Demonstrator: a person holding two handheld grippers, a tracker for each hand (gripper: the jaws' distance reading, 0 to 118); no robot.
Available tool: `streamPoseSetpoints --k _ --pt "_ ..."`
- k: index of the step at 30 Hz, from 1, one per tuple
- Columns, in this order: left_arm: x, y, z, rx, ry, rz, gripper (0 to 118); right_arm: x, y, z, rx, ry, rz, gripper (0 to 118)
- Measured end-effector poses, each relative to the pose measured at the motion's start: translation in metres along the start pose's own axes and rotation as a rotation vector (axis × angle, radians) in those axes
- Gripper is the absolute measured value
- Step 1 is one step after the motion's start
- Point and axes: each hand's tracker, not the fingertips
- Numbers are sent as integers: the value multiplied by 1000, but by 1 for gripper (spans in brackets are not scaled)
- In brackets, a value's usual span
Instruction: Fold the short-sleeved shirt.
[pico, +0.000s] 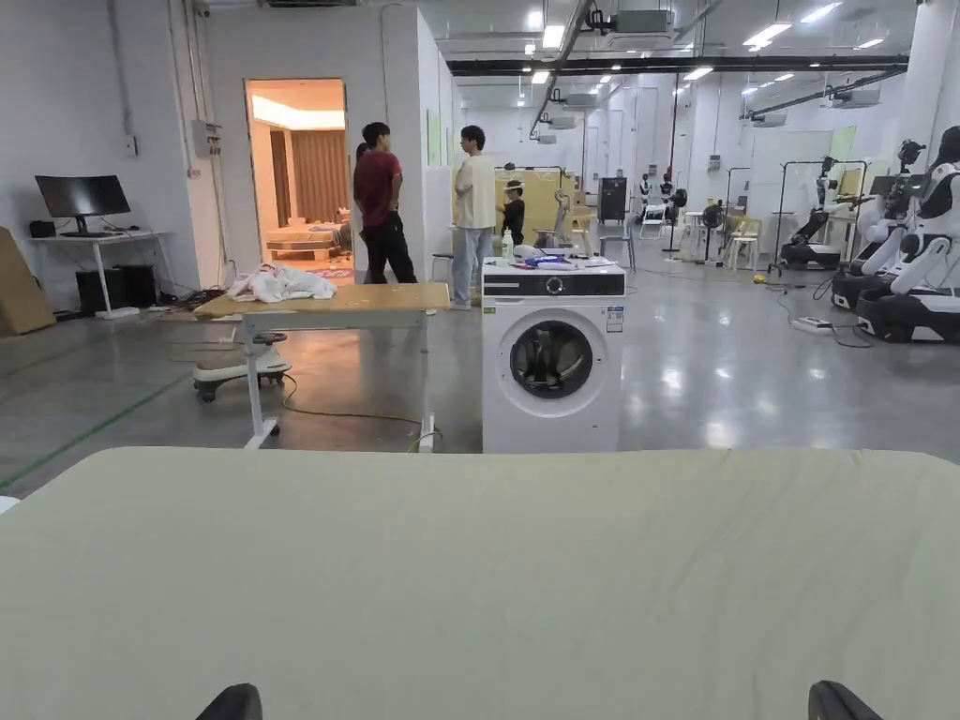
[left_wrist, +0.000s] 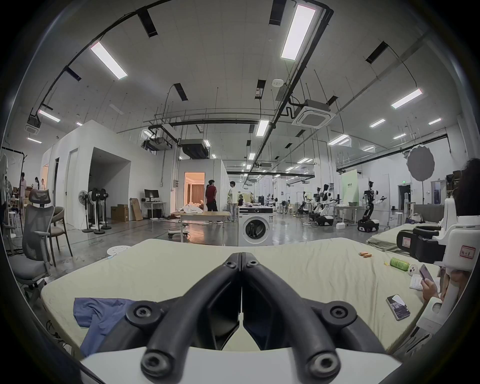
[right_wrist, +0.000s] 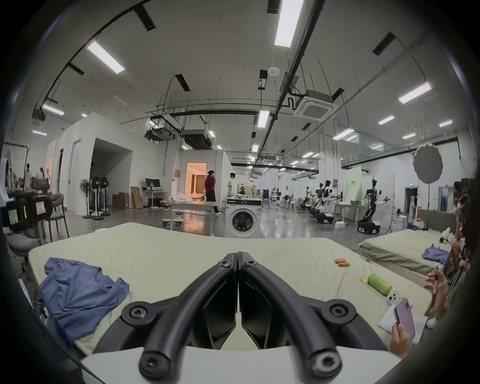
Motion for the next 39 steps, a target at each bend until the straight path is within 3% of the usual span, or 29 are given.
streamPoseSetpoints --k 3,7,28,30,32,35,36,39 --pt "0 0 -1 -1 -5 8 0 10 -2 0 -1 51 -128 0" --pt "1 1 1 -5 -1 -13 0 11 -3 1 -6 21 -81 0" --pt "-4 -1 -7 -40 20 -3 0 22 -5 -2 -29 4 -110 0" --pt "-3 4 -15 -42 19 -99 0 18 0 -5 -33 5 -3 0" --pt "1 9 -25 -43 3 -247 0 9 4 -10 -30 -9 220 0" --pt "15 0 -35 -76 -58 -707 0 -9 -6 -17 -29 -7 735 0" --pt "22 -12 -36 -70 -60 -911 0 -14 -18 -20 -29 -3 939 0" --pt "34 -59 -35 -121 -125 -1331 0 -21 -52 -24 -47 118 1320 0"
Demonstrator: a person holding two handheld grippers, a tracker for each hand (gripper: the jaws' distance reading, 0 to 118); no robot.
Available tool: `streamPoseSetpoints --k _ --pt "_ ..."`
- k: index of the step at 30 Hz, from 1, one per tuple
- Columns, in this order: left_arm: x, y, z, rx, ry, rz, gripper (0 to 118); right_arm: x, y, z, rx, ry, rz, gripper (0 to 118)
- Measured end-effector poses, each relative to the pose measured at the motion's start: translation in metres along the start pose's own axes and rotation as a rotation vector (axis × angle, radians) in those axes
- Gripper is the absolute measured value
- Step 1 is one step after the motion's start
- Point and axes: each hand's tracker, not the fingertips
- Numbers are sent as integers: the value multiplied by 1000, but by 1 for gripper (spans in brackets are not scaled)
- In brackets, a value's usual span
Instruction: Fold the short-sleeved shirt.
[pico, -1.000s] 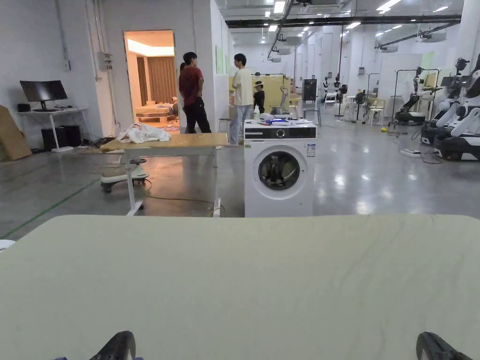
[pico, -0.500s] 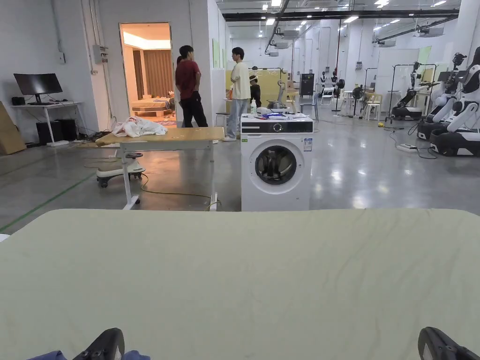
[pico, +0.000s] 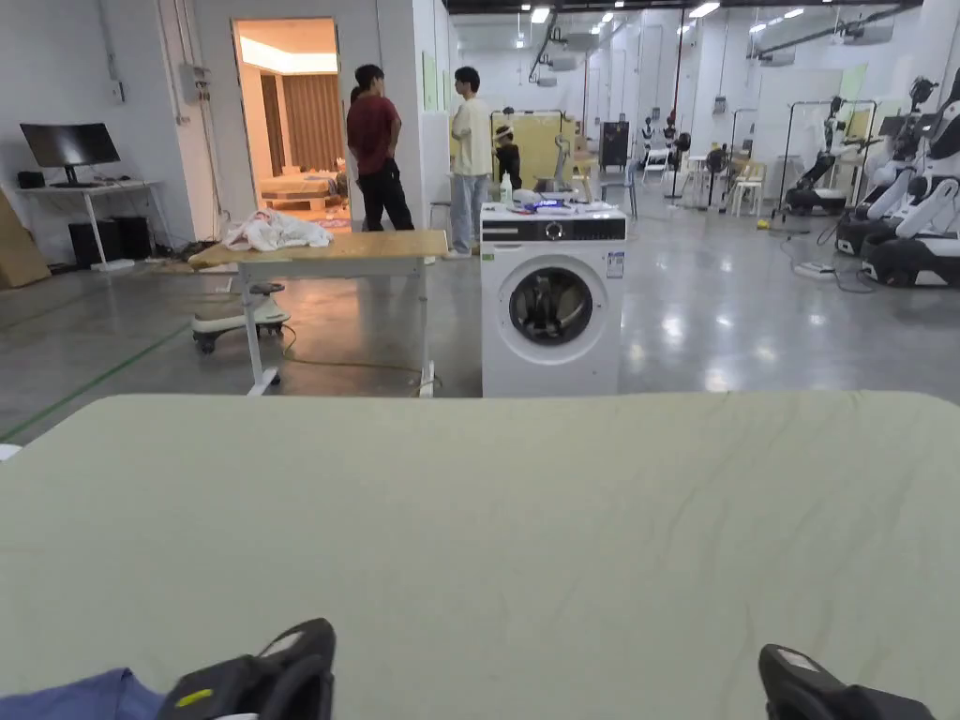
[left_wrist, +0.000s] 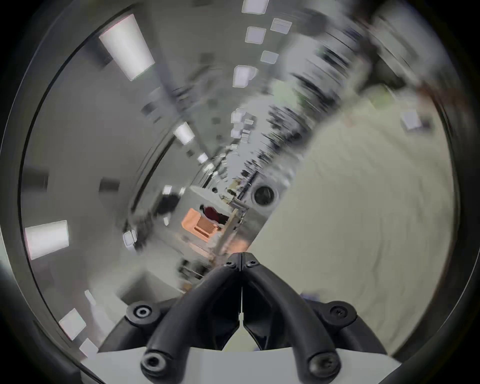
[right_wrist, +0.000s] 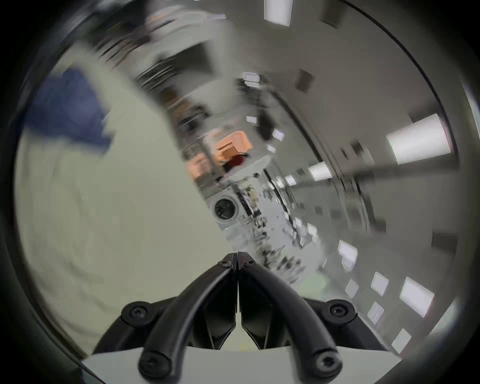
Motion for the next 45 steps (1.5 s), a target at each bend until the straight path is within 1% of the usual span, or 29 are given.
streamPoseSetpoints --k 1,2,4,5,6,7,8,9,11,12,13,14,15,16,17,18,19,21,22,24,27,30,34,39,43,45 --pt "18 -2 0 11 -46 -108 0 -12 -2 -2 21 32 105 0" --pt "33 -9 -1 30 -90 -185 0 -21 -3 -3 37 40 188 0" --pt "61 -15 -3 21 -190 -343 0 -35 -9 -1 56 88 394 0" --pt "68 -16 -6 4 -200 -356 0 -41 -11 -1 62 99 447 0" --pt "69 -17 -8 11 -177 -312 0 -39 -14 -1 69 88 410 0" --pt "64 -16 -9 15 -176 -286 0 -35 -17 -1 54 101 328 0" --pt "55 -14 -11 8 -156 -204 0 -24 -16 0 41 97 245 0" --pt "37 -9 -14 -5 -126 -73 0 -10 -17 2 37 62 130 0" --pt "0 -5 -18 -9 -85 265 0 15 -18 3 11 -4 -155 0" --pt "-23 -7 -18 -1 -57 469 0 31 -24 3 -1 -41 -350 0" --pt "-39 -12 -15 13 -27 662 0 42 -29 6 -10 -80 -526 0" --pt "-59 -18 -7 43 -7 826 0 49 -35 11 -26 -113 -684 0" --pt "-68 -28 -1 95 7 1014 0 53 -44 16 -45 -141 -867 0" --pt "-72 -38 6 153 -18 1183 0 54 -53 19 -39 -148 -1041 0" --pt "-75 -44 10 190 -54 1288 0 53 -61 22 -32 -127 -1142 0" --pt "-74 -49 14 204 -87 1347 0 52 -67 26 -26 -109 -1245 0" --pt "-72 -49 18 199 -54 1363 0 51 -72 28 -4 -89 -1282 0" --pt "-70 -44 24 191 -19 1326 0 49 -70 33 1 -111 -1280 0" --pt "-70 -38 26 190 -13 1322 0 50 -69 33 -9 -117 -1262 0" --pt "-71 -38 27 191 -11 1330 0 51 -64 34 -21 -122 -1259 0" --pt "-71 -37 26 187 -25 1346 0 53 -67 36 -13 -97 -1304 0" --pt "-71 -35 27 185 -27 1333 0 55 -66 36 -8 -85 -1341 0" --pt "-71 -36 28 181 -33 1337 0 56 -65 36 -16 -67 -1366 0" --pt "-70 -38 31 188 -29 1336 0 56 -57 35 -3 -59 -1346 0" --pt "-71 -50 39 165 -13 1360 0 54 -43 31 33 -27 -1332 0" --pt "-71 -57 46 150 3 1373 0 53 -38 27 54 3 -1344 0"
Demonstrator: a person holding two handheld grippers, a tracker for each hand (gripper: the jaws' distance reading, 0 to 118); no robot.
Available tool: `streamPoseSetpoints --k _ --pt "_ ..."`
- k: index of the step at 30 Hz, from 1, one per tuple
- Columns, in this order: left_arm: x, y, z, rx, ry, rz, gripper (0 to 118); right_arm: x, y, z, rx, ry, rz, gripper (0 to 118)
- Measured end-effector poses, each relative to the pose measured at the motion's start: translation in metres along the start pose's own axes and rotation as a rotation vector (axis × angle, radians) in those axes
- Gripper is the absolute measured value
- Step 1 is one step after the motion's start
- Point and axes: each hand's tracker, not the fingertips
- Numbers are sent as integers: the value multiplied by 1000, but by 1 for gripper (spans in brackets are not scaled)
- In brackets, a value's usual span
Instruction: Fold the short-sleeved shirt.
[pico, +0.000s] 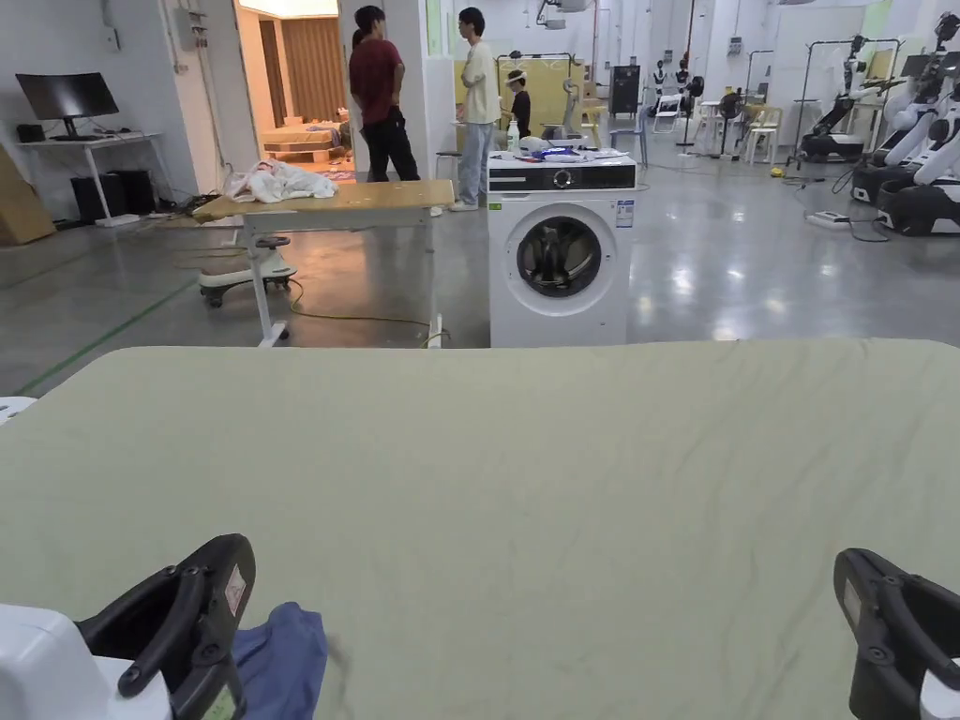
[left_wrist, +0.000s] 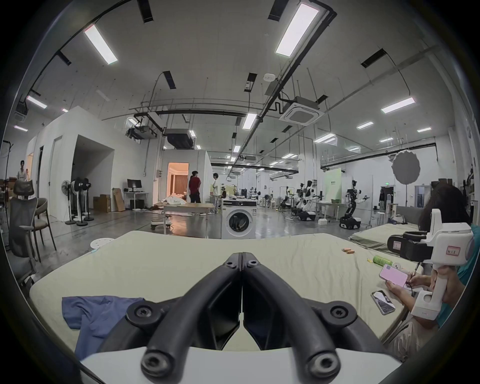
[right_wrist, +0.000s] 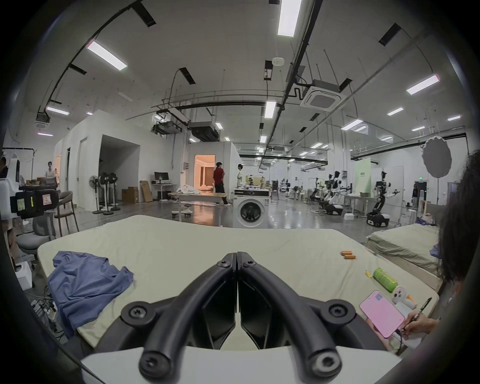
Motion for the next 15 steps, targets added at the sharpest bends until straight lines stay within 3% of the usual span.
streamPoseSetpoints --k 12,15 --pt "-58 3 61 -55 234 -16 0 -60 -6 -36 -29 192 -44 0" --pt "-76 -1 66 -91 291 -27 19 -73 -8 -40 -33 235 -47 0"
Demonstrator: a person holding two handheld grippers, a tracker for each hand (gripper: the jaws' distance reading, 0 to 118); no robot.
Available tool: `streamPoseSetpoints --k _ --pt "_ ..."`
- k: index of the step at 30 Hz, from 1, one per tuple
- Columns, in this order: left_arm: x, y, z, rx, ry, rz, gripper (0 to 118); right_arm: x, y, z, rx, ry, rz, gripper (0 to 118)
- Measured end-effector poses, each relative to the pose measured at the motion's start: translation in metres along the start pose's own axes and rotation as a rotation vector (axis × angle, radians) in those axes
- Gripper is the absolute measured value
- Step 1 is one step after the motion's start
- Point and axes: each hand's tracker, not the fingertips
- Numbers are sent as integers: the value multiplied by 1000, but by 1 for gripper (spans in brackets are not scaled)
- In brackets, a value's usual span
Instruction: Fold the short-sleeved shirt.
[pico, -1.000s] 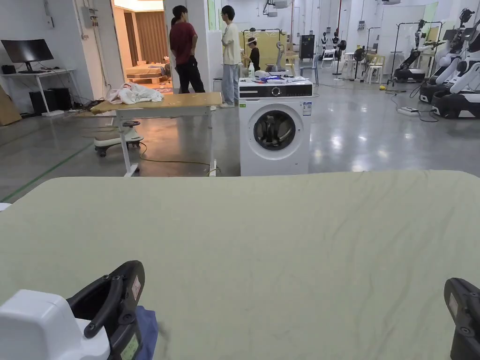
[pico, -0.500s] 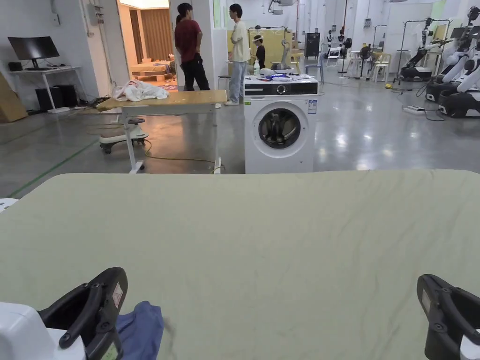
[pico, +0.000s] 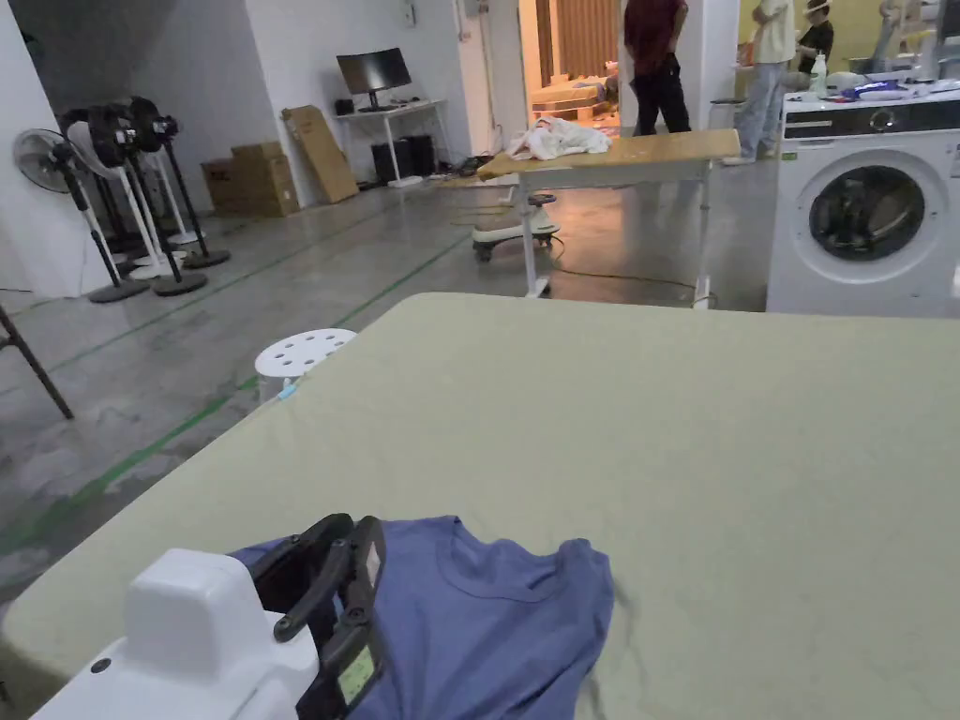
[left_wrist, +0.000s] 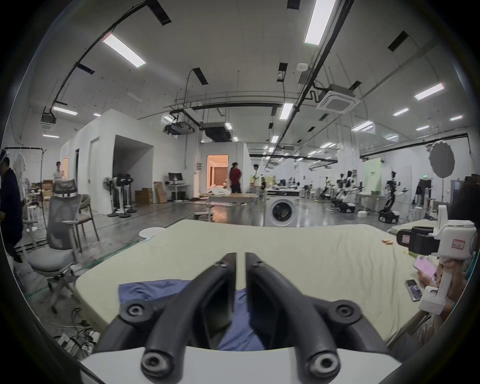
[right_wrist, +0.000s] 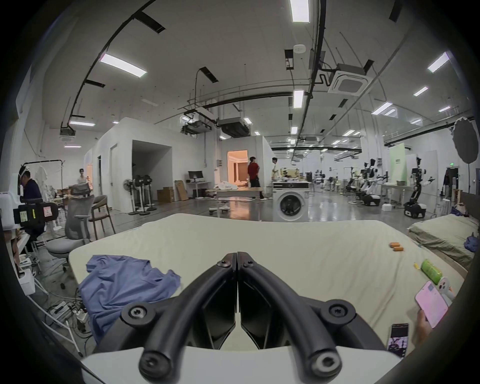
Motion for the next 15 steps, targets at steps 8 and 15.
streamPoseSetpoints --k 8,15 --pt "-57 -59 -103 -384 -36 22 89 -10 -16 -3 -60 66 -1 0" --pt "-60 -131 -242 -673 -112 26 89 12 -37 5 -156 -9 -27 0"
